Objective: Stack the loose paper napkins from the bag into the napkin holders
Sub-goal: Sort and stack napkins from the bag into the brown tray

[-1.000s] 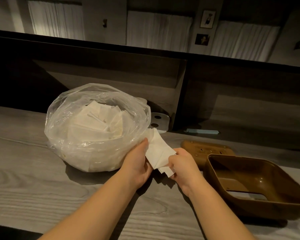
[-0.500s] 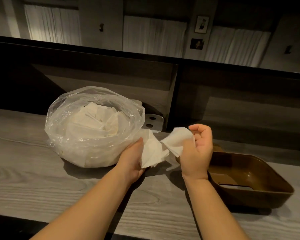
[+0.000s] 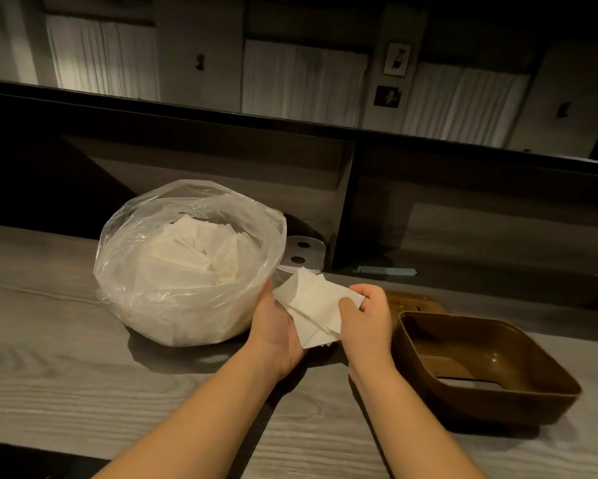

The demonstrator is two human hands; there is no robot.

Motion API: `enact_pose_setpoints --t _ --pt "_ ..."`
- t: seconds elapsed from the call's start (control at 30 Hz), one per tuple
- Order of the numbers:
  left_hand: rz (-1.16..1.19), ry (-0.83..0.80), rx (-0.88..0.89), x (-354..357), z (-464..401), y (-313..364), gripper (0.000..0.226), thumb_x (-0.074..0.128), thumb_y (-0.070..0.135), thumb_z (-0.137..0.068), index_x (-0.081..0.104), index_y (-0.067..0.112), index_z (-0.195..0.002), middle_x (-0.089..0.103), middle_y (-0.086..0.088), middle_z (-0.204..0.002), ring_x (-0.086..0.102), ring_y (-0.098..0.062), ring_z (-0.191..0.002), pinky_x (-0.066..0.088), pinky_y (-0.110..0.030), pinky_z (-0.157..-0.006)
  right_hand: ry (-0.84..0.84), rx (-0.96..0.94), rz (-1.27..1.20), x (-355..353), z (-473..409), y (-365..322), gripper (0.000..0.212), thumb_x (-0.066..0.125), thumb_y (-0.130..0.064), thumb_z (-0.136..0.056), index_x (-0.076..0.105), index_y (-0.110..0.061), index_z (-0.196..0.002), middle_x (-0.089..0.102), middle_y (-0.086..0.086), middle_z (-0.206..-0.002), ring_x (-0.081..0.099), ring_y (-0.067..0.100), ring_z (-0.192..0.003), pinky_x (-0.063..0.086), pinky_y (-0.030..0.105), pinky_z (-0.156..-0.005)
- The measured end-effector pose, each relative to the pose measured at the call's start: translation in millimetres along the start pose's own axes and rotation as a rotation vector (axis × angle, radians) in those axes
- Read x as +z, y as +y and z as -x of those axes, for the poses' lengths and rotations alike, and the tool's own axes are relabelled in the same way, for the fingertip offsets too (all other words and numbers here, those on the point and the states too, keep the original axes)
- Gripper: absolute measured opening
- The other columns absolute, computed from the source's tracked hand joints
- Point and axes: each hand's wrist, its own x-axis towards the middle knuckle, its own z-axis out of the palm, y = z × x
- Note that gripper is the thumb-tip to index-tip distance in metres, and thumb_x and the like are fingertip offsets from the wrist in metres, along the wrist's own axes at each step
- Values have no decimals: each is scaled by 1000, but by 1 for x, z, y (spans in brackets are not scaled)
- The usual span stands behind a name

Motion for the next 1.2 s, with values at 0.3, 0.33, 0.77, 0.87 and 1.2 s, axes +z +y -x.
enact_pose_setpoints --t 0.3,0.33,0.77,0.87,1.2 --pt "-116 84 16 1 1 -4 44 56 17 -99 47 9 -141 67 -21 -119 71 -34 -96 61 -40 -60 3 50 25 10 1 16 22 68 -17 -87 51 -24 -98 55 4 -110 60 18 -94 53 27 -66" --pt "-104 97 32 1 0 -4 44 54 15 -100 45 9 -142 65 -21 -122 69 -34 -99 61 -41 -61 -11 79 -15 10 1 17 30 71 -19 -86 48 -24 -105 52 2 -113 59 19 -98 54 28 -69" --pt "-560 -99 278 -12 32 18 39 66 2 -88 61 26 -118 64 -4 -117 63 -24 -107 58 -38 -79 -231 245 -380 -26 9 7 27 63 -3 -91 64 -19 -113 71 3 -106 68 21 -99 58 43 -83" --pt "-889 -194 335 -32 42 27 49 69 2 -86 58 30 -125 69 2 -112 68 -19 -103 58 -29 -81 -257 138 -306 -29 14 10 23 63 -2 -90 66 -19 -106 74 3 -100 70 18 -94 59 34 -76" --pt "-1317 -346 403 -48 43 22 98 77 17 -82 13 57 -145 41 16 -135 50 -5 -120 42 -12 -97 -424 16 48 -30 23 13 68 77 -7 -81 40 -37 -130 48 -17 -114 56 11 -101 55 19 -69"
